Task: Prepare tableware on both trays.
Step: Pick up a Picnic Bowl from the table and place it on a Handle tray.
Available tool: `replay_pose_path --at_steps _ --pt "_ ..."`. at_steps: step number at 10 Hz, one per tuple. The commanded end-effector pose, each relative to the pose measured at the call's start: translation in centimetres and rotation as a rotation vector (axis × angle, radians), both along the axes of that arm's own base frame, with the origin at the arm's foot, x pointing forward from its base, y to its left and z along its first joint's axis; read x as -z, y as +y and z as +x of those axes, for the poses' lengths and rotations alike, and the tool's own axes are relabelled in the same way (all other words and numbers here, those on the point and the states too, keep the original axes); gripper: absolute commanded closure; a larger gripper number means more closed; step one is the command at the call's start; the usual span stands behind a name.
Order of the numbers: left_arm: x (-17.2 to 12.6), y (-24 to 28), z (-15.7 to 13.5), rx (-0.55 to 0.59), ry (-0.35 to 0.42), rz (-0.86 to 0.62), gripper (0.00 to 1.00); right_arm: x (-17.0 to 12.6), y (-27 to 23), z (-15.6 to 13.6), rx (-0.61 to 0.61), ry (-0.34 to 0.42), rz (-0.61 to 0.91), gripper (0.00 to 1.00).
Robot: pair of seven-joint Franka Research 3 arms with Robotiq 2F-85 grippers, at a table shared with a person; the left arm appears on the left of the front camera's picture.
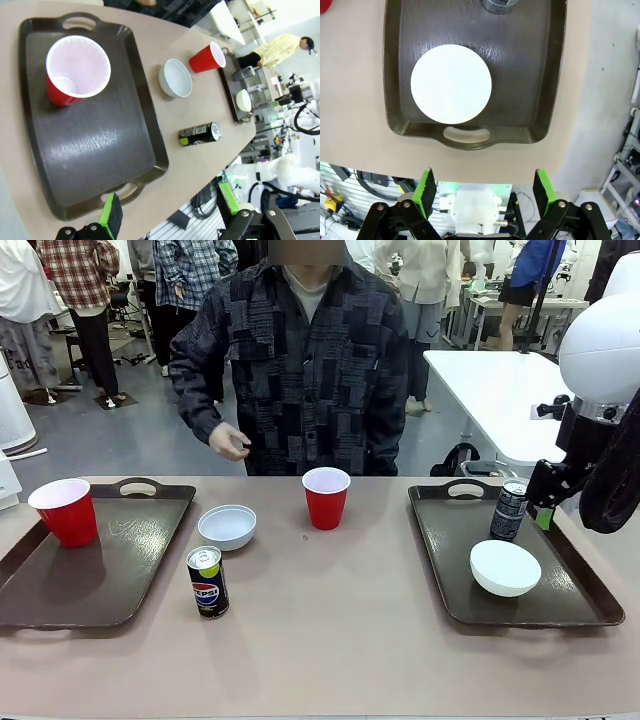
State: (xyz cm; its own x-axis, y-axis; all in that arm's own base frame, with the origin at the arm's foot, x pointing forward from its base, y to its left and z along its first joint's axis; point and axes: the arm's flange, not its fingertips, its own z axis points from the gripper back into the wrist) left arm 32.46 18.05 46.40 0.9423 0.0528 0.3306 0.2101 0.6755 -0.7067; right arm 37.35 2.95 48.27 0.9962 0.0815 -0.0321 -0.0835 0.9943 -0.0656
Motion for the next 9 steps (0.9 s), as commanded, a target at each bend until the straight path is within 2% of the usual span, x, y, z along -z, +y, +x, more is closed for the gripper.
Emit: replay_pose_path --at_steps 1,4,5,6,7,9 --pt "-0.2 0.0 0.0 -0.015 0.002 -0.013 0.00 0.5 -0.1 0.0 0.001 -0.016 0.004 0.00" --pt "-0.2 0.0 0.0 -0.015 0.002 -0.013 0.00 0.0 0.0 0.0 0.000 -0.001 0.000 0.00" --pt "0.0 0.0 0.0 0.000 0.000 0.000 0.00 -0.6 -1.4 -0.7 -0.018 -0.002 0.146 0.00" --pt "-1.6 -0.2 0.9 -0.055 0.015 0.021 0.00 -1.0 -3.0 -0.7 -0.008 0.072 0.341 0.00" --pt "-3.7 -0.8 1.8 -0.069 0.032 0.084 0.00 -1.8 -5.2 -1.0 0.012 0.113 0.490 0.00" --pt "-9.0 -3.2 4.7 -0.024 0.018 0.320 0.00 -5.0 -10.3 -3.0 0.069 0.136 0.683 0.00"
